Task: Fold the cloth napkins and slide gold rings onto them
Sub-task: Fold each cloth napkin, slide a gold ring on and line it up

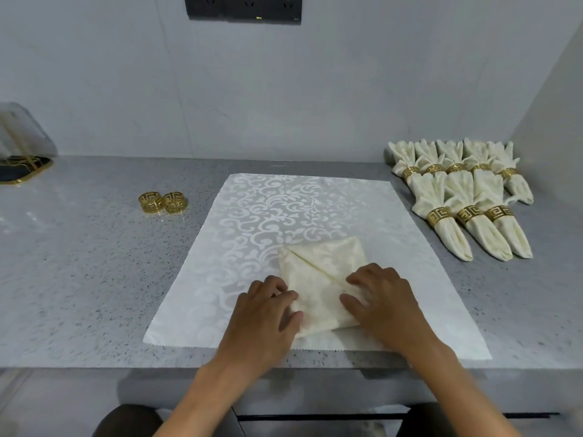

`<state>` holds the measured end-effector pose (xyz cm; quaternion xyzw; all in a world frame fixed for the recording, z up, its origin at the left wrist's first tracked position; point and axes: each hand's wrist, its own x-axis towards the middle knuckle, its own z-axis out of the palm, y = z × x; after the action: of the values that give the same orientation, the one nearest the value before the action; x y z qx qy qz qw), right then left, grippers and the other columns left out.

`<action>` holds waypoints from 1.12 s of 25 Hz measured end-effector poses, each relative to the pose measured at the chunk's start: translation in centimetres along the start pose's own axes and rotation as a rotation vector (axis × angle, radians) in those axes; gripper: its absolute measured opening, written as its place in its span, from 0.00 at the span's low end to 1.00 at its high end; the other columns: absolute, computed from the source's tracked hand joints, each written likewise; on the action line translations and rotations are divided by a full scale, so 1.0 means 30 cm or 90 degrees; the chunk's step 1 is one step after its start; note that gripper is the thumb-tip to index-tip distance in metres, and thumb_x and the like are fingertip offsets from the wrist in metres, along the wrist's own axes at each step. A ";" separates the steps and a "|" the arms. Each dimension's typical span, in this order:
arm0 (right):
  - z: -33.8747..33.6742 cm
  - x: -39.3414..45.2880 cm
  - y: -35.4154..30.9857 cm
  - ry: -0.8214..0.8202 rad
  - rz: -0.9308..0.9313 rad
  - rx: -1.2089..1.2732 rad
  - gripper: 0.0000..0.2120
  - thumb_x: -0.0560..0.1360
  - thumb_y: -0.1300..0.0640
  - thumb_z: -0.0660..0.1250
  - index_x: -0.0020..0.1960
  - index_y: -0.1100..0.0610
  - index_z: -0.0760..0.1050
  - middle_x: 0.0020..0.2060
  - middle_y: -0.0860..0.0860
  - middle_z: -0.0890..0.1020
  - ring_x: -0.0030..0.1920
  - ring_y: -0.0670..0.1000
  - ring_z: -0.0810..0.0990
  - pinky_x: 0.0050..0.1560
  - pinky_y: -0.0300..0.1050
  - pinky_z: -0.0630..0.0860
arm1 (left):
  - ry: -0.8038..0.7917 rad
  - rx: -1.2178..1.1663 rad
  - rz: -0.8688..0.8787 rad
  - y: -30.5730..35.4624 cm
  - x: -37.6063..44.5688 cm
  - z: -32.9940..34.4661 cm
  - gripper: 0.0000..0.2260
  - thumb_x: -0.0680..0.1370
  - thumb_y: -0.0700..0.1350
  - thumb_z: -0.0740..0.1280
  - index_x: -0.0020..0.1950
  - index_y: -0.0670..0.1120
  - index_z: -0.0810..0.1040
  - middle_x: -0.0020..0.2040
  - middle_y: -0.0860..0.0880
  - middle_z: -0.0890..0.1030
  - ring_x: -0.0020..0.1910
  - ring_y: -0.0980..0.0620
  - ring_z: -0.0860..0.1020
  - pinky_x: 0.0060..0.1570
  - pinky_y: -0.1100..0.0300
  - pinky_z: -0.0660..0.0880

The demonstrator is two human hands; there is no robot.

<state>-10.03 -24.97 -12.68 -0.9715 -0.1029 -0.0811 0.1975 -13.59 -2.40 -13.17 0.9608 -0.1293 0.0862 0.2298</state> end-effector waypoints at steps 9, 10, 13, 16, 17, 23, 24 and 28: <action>0.032 -0.045 -0.044 0.067 0.004 -0.070 0.11 0.74 0.45 0.66 0.45 0.52 0.78 0.43 0.47 0.77 0.42 0.52 0.75 0.41 0.47 0.72 | 0.006 0.141 0.140 0.034 0.115 -0.014 0.20 0.81 0.51 0.53 0.68 0.48 0.75 0.73 0.50 0.70 0.73 0.46 0.67 0.68 0.47 0.66; 0.021 -0.049 -0.052 0.060 -0.002 -0.110 0.13 0.74 0.44 0.62 0.45 0.52 0.78 0.43 0.48 0.78 0.42 0.53 0.75 0.40 0.47 0.72 | -0.038 0.163 0.162 0.051 0.159 0.004 0.22 0.83 0.52 0.50 0.75 0.48 0.66 0.79 0.50 0.59 0.78 0.47 0.56 0.74 0.45 0.56; -0.040 -0.008 -0.105 0.031 -0.010 -0.152 0.20 0.80 0.42 0.53 0.58 0.52 0.77 0.57 0.47 0.79 0.56 0.55 0.77 0.53 0.51 0.72 | -0.206 0.214 0.109 0.039 0.252 0.054 0.25 0.84 0.58 0.42 0.80 0.53 0.43 0.80 0.53 0.38 0.78 0.52 0.36 0.76 0.43 0.37; -0.035 0.115 -0.095 -0.049 0.028 -0.053 0.30 0.82 0.39 0.43 0.79 0.53 0.54 0.79 0.47 0.55 0.79 0.51 0.53 0.76 0.52 0.52 | -0.234 0.172 0.081 0.000 0.260 0.092 0.25 0.83 0.58 0.41 0.80 0.58 0.42 0.80 0.56 0.39 0.78 0.54 0.36 0.76 0.43 0.37; -0.011 0.129 -0.087 -0.108 0.035 -0.074 0.32 0.82 0.38 0.40 0.80 0.53 0.48 0.80 0.48 0.49 0.79 0.50 0.47 0.77 0.52 0.47 | -0.232 0.172 0.078 0.000 0.252 0.097 0.24 0.83 0.58 0.41 0.80 0.58 0.42 0.80 0.57 0.39 0.78 0.54 0.36 0.75 0.42 0.37; 0.013 -0.085 -0.013 0.030 -0.160 -0.044 0.16 0.80 0.49 0.54 0.65 0.48 0.71 0.62 0.44 0.76 0.59 0.49 0.76 0.58 0.46 0.72 | -0.217 0.153 0.069 0.005 0.263 0.095 0.25 0.83 0.59 0.40 0.80 0.58 0.44 0.80 0.57 0.40 0.78 0.54 0.36 0.74 0.41 0.35; 0.018 -0.103 0.000 0.046 -0.176 -0.032 0.13 0.79 0.51 0.56 0.60 0.46 0.73 0.57 0.42 0.76 0.54 0.47 0.76 0.52 0.43 0.71 | -0.185 0.147 0.080 0.009 0.254 0.090 0.25 0.83 0.59 0.40 0.80 0.58 0.46 0.81 0.55 0.41 0.79 0.52 0.37 0.74 0.40 0.36; 0.044 -0.102 0.013 0.063 -0.172 -0.011 0.10 0.80 0.49 0.58 0.53 0.46 0.77 0.53 0.40 0.76 0.50 0.43 0.75 0.48 0.40 0.68 | 0.014 0.082 0.260 0.006 0.163 -0.006 0.24 0.78 0.65 0.57 0.66 0.52 0.75 0.70 0.50 0.70 0.71 0.51 0.65 0.72 0.50 0.55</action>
<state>-12.76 -25.31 -14.64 -0.9452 -0.2222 -0.1557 0.1816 -9.00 -3.51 -11.84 0.9265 -0.3128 0.1492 0.1468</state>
